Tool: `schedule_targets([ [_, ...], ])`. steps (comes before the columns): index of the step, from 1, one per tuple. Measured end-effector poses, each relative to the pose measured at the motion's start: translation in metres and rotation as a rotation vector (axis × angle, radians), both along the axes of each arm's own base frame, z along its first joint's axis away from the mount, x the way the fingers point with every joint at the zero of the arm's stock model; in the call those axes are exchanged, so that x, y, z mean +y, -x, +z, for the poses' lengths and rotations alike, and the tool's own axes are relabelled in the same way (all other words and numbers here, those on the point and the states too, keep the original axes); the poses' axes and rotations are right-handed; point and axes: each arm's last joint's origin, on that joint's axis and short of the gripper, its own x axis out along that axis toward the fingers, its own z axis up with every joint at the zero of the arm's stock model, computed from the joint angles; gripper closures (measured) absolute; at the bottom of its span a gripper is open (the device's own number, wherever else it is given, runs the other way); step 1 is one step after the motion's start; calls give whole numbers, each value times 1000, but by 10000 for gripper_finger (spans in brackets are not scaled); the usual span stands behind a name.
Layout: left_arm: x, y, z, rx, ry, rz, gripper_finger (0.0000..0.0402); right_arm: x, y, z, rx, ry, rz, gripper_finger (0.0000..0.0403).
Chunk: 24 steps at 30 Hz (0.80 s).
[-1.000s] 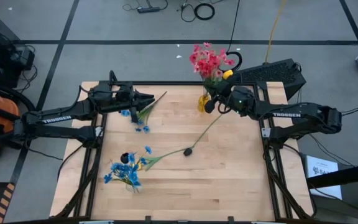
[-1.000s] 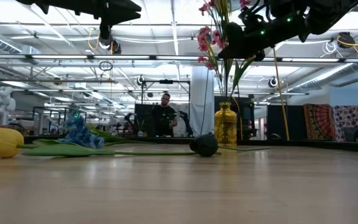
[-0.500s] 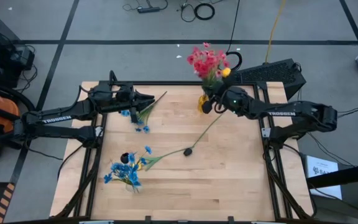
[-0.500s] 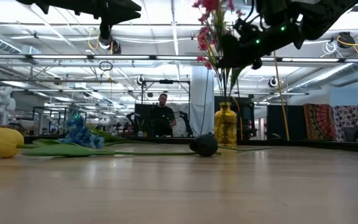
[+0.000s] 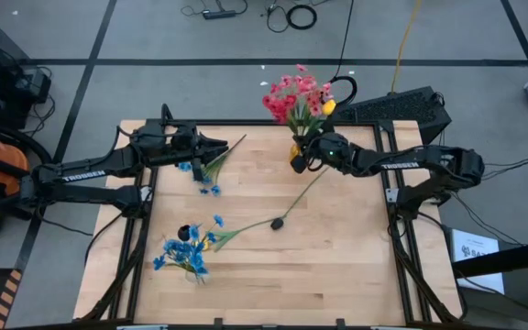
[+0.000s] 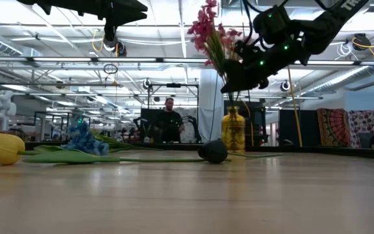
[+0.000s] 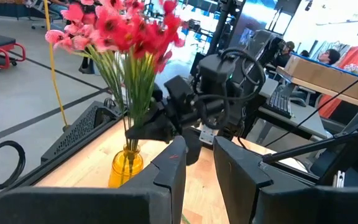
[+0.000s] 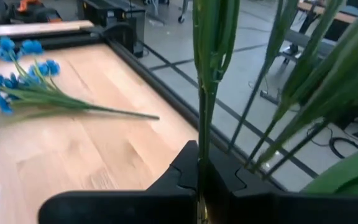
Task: Sort flowers into vase by color
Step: Put the red flowers into the yellow vase
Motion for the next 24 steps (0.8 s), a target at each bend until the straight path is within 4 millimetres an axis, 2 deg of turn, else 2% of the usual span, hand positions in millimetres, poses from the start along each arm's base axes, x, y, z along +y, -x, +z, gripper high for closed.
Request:
schedule_targets([
  [8, 0, 0, 0, 0, -1, 0, 314, -2, -5, -18, 50, -36, -9, 403],
  [16, 0, 0, 0, 0, -1, 0, 314, -2, -6, -24, 84, -49, -9, 398],
  [24, 0, 0, 0, 0, -1, 0, 314, 1, 2, -7, 41, -40, -10, 334],
])
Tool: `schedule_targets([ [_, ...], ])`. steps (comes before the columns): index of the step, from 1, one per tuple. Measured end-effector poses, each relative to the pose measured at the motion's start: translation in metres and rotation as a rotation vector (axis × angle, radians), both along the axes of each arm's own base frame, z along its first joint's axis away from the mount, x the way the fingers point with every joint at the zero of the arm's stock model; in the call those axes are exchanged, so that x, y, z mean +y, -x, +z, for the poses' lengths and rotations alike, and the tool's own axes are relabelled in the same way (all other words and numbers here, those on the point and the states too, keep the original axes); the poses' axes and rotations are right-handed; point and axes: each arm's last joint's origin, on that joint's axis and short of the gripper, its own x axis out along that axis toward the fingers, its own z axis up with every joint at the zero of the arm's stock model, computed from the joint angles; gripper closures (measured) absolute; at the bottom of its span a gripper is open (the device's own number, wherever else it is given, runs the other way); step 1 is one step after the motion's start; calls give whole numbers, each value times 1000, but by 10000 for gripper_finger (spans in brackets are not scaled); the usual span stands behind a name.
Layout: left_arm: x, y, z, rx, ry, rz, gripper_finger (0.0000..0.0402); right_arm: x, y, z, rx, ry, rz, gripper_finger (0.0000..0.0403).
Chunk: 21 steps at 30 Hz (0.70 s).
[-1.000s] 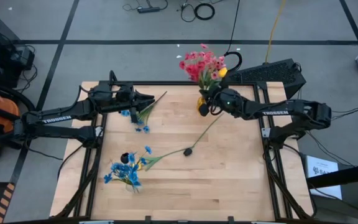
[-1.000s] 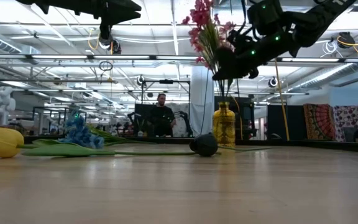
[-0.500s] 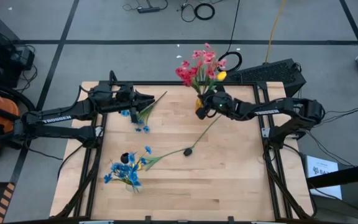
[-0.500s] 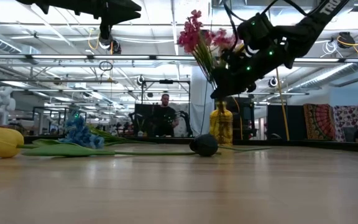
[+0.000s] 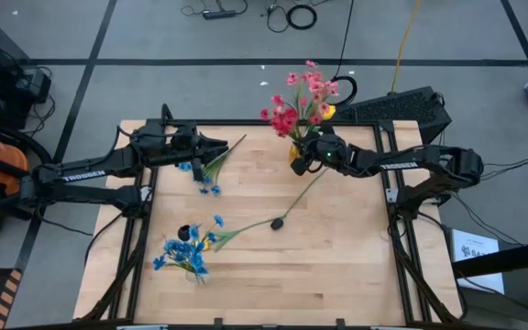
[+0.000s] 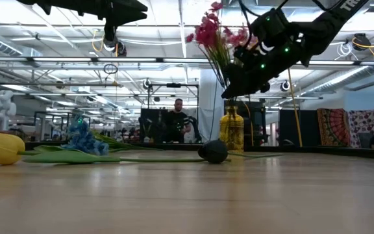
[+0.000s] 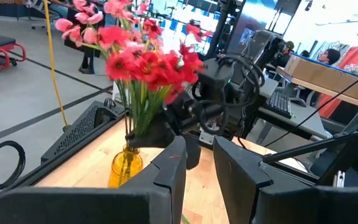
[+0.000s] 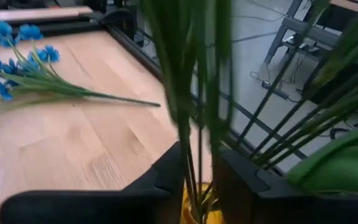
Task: Sort flowers into vase by color
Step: Put the red flowers into the yellow vase, then put the black flower into the transparent vase
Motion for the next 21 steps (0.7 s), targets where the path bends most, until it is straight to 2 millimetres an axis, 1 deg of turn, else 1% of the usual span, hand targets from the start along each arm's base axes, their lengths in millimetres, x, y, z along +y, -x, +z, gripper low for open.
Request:
schedule_targets([
  [5, 0, 0, 0, 0, 0, 0, 314, 3, 7, 15, -37, 13, 1, 296],
  [10, 0, 0, 0, 0, 0, 0, 314, 8, 18, 29, -39, 13, 9, 274],
  [14, 0, 0, 0, 0, 1, 0, 314, 16, 27, 41, -55, 18, 27, 268],
  [18, 0, 0, 0, 0, 1, 0, 314, 26, 35, 50, -52, 14, 59, 268],
  [21, 0, 0, 0, 0, 1, 0, 314, 34, 39, 54, -49, -3, 114, 268],
])
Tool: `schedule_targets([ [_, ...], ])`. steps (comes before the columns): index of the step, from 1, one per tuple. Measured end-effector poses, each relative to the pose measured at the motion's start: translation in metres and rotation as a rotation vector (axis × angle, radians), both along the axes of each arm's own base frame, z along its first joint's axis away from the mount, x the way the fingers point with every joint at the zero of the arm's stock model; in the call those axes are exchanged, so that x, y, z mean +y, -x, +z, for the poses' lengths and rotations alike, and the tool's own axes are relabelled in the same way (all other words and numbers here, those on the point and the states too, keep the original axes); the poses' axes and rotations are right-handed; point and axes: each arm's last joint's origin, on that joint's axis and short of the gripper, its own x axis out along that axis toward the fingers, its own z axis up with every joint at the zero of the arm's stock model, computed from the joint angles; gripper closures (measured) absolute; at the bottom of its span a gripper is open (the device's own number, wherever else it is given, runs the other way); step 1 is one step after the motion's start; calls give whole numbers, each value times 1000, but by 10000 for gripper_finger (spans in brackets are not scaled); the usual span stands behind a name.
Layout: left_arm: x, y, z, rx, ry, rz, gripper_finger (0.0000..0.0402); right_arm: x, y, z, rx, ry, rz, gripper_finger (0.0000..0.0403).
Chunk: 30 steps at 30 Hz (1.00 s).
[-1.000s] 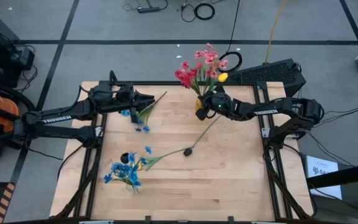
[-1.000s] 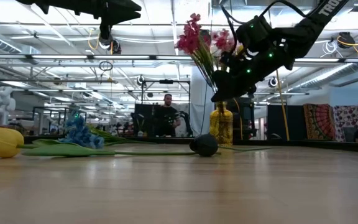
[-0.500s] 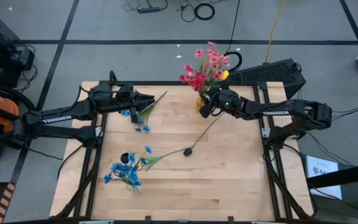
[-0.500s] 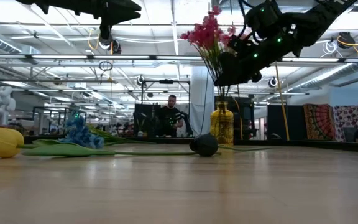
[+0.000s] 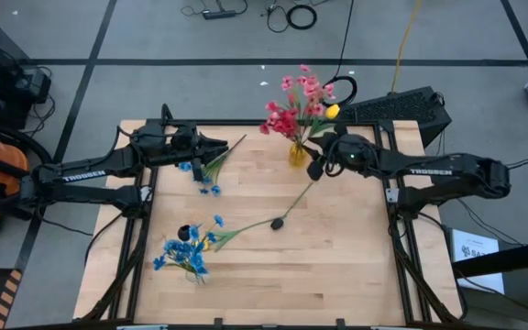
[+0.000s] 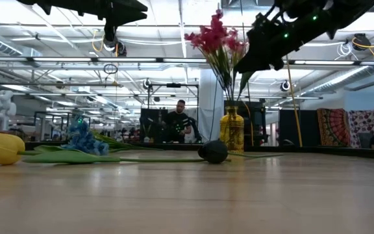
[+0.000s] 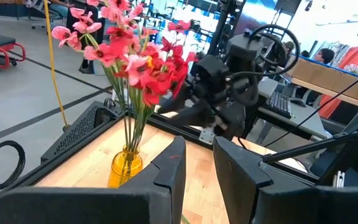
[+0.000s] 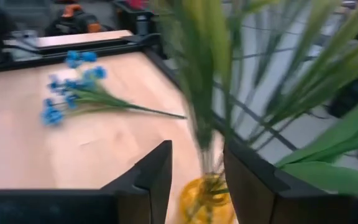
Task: Sort flowers into vase by color
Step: Put the black flower into the transparent vase
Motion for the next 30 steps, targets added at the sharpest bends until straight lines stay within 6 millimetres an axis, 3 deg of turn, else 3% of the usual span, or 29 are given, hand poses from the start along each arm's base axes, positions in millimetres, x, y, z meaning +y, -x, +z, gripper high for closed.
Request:
schedule_targets([
  [8, 0, 0, 0, 1, -1, 0, 314, 18, 7, 7, -2, -42, 183, 268],
  [14, 0, 0, -3, 28, 5, 0, 314, 26, 7, 4, 45, -42, 221, 268],
  [23, 0, 2, -15, 157, -10, 0, 314, 43, 6, -6, 170, -28, 440, 268],
  [30, 0, 2, -17, 180, -2, 4, 314, 51, 0, -21, 263, -48, 513, 288],
])
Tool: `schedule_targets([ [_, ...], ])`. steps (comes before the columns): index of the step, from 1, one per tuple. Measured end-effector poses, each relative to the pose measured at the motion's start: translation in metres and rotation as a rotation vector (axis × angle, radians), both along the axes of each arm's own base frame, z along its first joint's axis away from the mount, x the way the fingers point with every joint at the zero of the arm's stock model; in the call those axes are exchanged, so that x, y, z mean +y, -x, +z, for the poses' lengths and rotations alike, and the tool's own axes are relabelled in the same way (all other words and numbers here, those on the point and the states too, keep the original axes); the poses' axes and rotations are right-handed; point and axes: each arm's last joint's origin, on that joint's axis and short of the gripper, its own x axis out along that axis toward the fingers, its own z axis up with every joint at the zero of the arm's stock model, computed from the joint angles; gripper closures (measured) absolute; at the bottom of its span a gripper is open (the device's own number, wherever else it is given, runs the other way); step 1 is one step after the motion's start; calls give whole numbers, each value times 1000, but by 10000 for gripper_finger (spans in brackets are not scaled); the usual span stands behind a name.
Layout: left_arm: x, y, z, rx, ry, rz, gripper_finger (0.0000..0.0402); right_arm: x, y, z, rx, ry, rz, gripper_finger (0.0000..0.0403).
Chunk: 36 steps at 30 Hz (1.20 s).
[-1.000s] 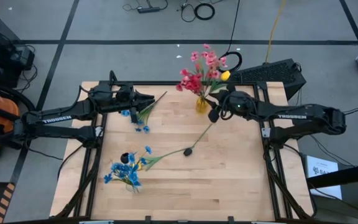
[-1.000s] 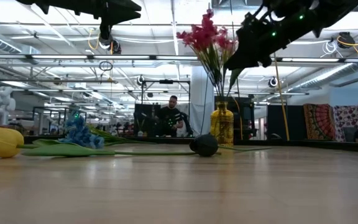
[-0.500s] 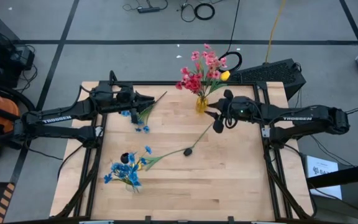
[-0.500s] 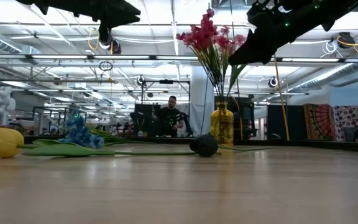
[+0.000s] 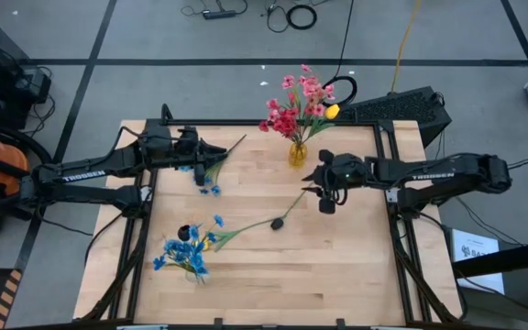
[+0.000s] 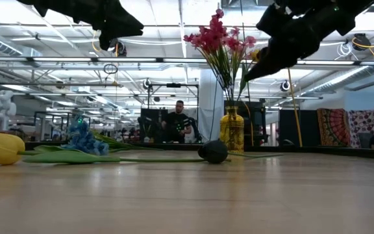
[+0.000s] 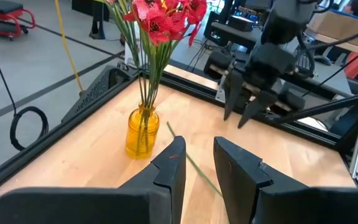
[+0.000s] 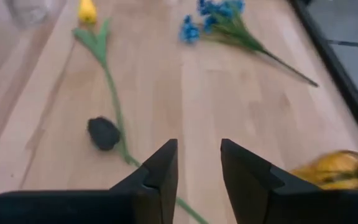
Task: Sort flowers into vase by color
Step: Put the black flower into the transparent vase
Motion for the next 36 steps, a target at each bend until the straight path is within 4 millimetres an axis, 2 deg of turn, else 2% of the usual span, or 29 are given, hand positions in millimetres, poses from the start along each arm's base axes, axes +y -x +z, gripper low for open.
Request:
schedule_targets([
  [7, 0, 0, 0, 1, 0, 2, 314, 8, -27, -1, 69, 41, 128, 313],
  [12, 0, 0, 0, 0, 0, 4, 314, 11, -48, -3, 224, 129, 230, 321],
  [19, 0, 0, -1, 15, -26, 6, 314, 10, -74, -8, 349, 126, 250, 321],
  [23, 2, 1, -2, 26, -1, 76, 314, 9, -75, -13, 380, 100, 231, 321],
  [30, 9, 13, -16, 196, 195, 400, 314, 9, -69, -16, 440, 33, 172, 321],
  [36, 23, 14, -23, 218, 279, 481, 314, 9, -68, -17, 448, 13, 151, 321],
])
